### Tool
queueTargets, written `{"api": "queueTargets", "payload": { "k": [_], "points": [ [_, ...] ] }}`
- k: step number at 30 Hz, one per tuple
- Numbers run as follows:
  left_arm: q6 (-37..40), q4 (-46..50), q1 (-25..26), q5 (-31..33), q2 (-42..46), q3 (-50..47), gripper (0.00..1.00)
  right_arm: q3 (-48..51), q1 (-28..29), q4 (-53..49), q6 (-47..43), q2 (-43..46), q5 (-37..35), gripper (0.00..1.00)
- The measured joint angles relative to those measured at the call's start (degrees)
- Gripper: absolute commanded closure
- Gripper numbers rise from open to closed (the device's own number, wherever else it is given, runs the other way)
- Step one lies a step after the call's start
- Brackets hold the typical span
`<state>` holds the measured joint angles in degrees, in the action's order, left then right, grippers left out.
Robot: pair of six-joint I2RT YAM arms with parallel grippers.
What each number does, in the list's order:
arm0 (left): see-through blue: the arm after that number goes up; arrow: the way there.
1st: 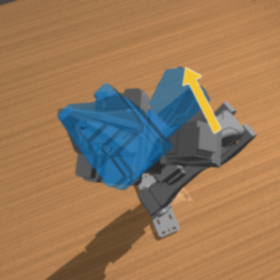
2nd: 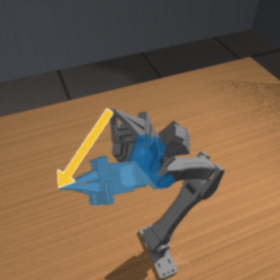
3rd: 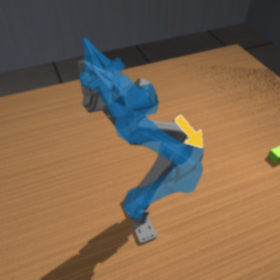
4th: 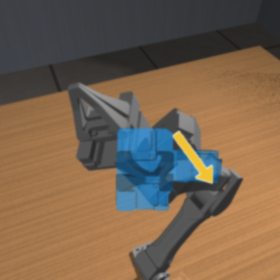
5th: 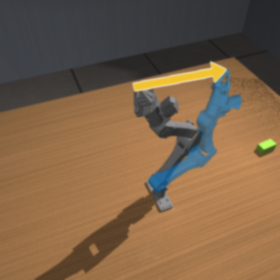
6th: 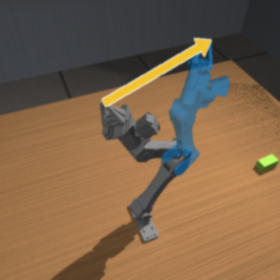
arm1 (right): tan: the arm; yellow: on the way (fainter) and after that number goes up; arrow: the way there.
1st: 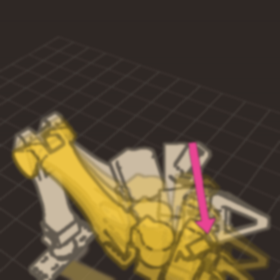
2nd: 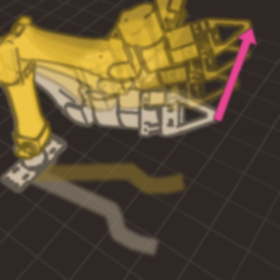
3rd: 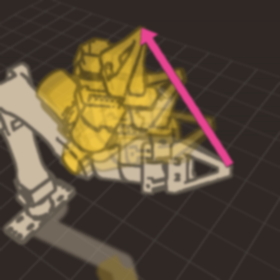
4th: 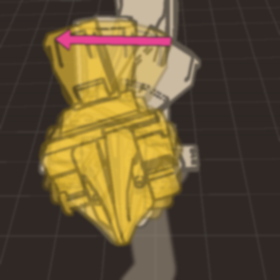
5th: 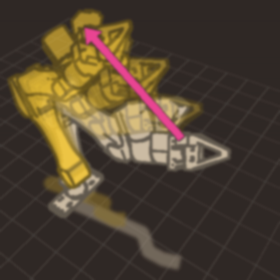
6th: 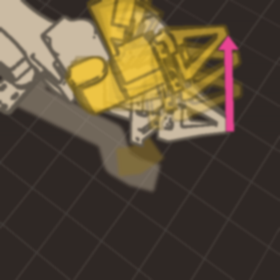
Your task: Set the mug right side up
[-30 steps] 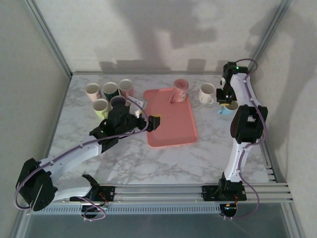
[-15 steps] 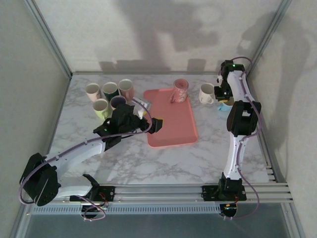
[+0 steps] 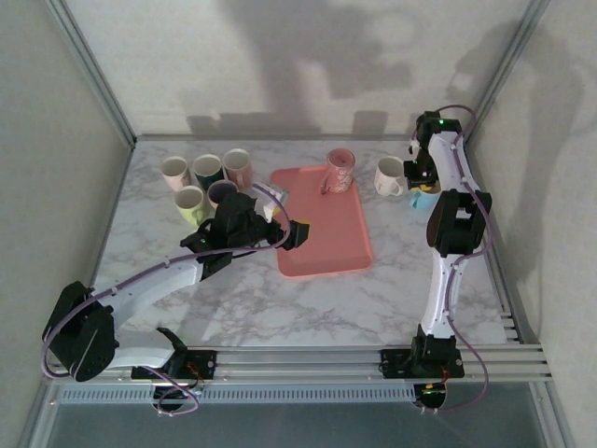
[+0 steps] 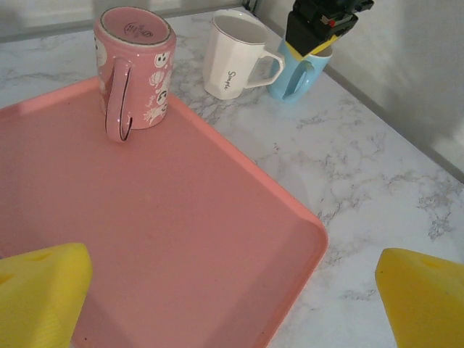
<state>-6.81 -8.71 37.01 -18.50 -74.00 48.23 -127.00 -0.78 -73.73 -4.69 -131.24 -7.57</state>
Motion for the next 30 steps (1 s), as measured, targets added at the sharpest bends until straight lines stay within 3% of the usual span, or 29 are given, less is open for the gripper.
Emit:
{"api": "queueTargets", "payload": {
  "k": [5,11,18,25,30],
  "points": [
    [-0.24,0.00,0.00,0.02,0.02,0.04,0.00,1.33,0.00,-0.04,2.43,2.84,-0.35,0.68],
    [-0.90,0.00,0.00,0.04,0.02,0.07,0.00,10.99,0.28,3.02,5.46,17.22,1.46,0.59],
    [-0.61,-0.44,0.00,0.09,-0.04,0.22,0.01,21.73,1.11,9.01,9.99,31.45,13.79,0.52],
    [3.37,-1.16,-0.52,0.66,-5.49,5.14,0.02,31.95,1.92,15.78,17.68,37.97,26.91,0.44],
    [6.84,-1.88,-1.44,1.42,-11.30,8.41,0.04,36.85,2.80,18.25,21.27,42.18,31.50,0.41]
  ]
}}
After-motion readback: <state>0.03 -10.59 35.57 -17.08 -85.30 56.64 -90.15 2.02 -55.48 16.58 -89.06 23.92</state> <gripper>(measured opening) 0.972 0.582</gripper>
